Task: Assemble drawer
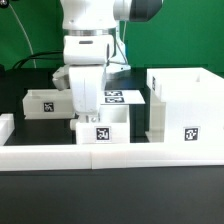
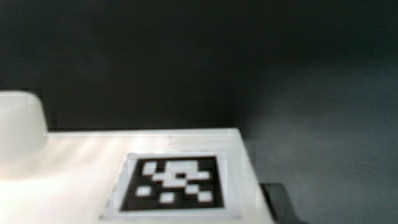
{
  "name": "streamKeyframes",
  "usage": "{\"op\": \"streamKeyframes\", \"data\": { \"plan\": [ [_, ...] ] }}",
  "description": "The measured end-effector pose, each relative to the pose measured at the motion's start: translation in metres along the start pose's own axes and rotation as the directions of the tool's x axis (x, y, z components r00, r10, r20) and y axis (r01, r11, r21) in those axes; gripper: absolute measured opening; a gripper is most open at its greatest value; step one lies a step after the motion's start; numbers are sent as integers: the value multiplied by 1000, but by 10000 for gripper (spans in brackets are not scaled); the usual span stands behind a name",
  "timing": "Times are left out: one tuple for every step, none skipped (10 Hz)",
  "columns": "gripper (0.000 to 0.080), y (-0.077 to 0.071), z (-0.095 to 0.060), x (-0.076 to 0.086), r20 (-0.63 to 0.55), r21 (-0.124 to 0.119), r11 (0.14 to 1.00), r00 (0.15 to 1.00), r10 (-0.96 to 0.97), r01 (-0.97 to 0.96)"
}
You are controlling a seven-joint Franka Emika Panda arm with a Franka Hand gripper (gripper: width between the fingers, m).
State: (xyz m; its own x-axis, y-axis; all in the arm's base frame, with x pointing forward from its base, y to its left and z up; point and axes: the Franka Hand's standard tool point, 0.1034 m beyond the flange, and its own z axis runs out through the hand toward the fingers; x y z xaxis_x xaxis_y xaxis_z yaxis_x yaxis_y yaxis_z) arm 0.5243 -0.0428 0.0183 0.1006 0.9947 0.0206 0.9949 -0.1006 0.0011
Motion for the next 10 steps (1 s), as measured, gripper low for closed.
{"op": "streamKeyframes", "data": {
  "plan": [
    [42, 2, 0, 6, 1, -3, 1000, 1000, -21, 21],
    [42, 5, 0, 11, -2, -16, 1000, 1000, -8, 8],
    [42, 6, 0, 12, -4, -36, 999, 1000, 13, -13],
    [42, 5, 0, 10, -3, -32, 999, 1000, 17, -17],
    [42, 5, 0, 10, -3, -32, 999, 1000, 21, -21],
    [42, 5, 0, 11, -2, -32, 999, 1000, 17, -17],
    [42, 5, 1, 14, 4, -31, 1000, 1000, -4, 4],
    [42, 6, 1, 19, 9, -33, 999, 1000, -14, 14],
    [42, 6, 0, 23, 14, -32, 999, 999, -31, 31],
    [42, 4, 0, 23, 16, -1, 1000, 999, -31, 31]
  ]
}}
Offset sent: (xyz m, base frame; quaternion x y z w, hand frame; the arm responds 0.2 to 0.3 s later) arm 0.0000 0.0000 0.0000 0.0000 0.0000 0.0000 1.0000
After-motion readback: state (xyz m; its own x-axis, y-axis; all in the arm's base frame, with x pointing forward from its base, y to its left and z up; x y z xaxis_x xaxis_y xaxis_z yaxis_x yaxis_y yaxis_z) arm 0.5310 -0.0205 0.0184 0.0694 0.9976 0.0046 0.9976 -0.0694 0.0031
